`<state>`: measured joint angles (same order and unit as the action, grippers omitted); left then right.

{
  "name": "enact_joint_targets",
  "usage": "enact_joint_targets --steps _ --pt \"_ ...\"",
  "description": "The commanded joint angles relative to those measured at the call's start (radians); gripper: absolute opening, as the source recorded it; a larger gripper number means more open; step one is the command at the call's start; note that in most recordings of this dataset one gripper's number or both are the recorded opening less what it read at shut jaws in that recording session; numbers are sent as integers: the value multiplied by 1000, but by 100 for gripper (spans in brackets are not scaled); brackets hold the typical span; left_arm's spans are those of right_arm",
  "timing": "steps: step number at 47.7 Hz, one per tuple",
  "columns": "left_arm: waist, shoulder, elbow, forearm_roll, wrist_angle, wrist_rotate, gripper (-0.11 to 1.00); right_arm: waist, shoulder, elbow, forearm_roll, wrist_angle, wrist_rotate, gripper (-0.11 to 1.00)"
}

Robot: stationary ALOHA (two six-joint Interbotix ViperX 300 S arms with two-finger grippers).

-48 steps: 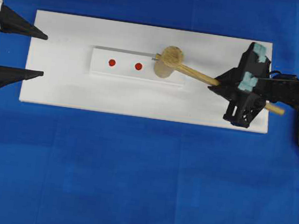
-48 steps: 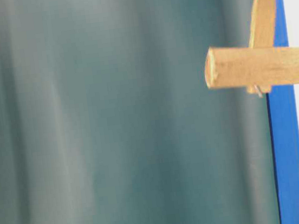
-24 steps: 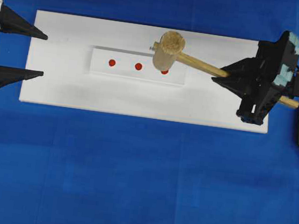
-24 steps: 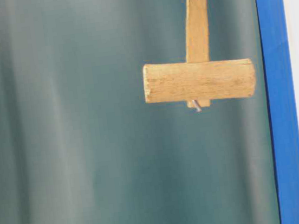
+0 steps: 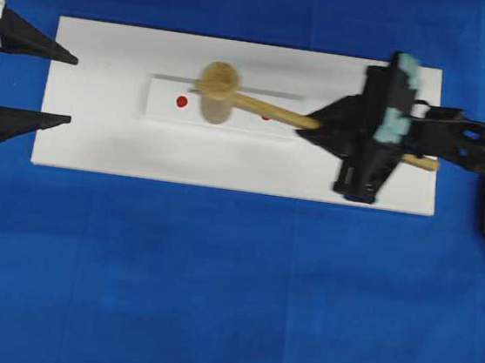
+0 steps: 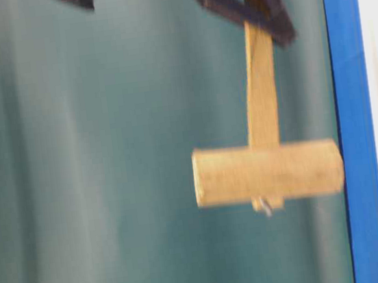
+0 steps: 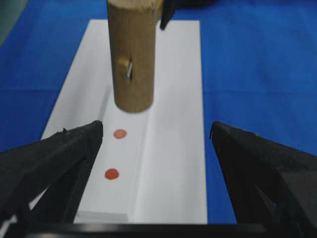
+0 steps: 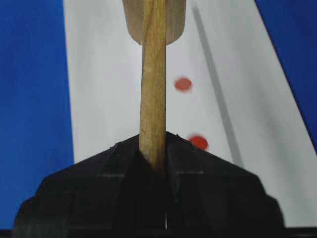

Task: Hit the mark with a hammer.
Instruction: 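Strike the dots again, moving the mallet head along the row, then bring the left gripper in and grasp the mallet head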

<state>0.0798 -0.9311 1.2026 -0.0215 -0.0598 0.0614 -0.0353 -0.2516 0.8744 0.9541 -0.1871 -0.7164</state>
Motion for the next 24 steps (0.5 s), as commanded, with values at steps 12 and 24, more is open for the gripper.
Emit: enact_joint_targets --steps 12,24 --pt "12 8 -8 -2 -5 -2 89 5 132 -190 -38 43 -2 2" --pt "25 35 -8 -2 -41 -2 89 5 137 -193 -43 48 -2 2"
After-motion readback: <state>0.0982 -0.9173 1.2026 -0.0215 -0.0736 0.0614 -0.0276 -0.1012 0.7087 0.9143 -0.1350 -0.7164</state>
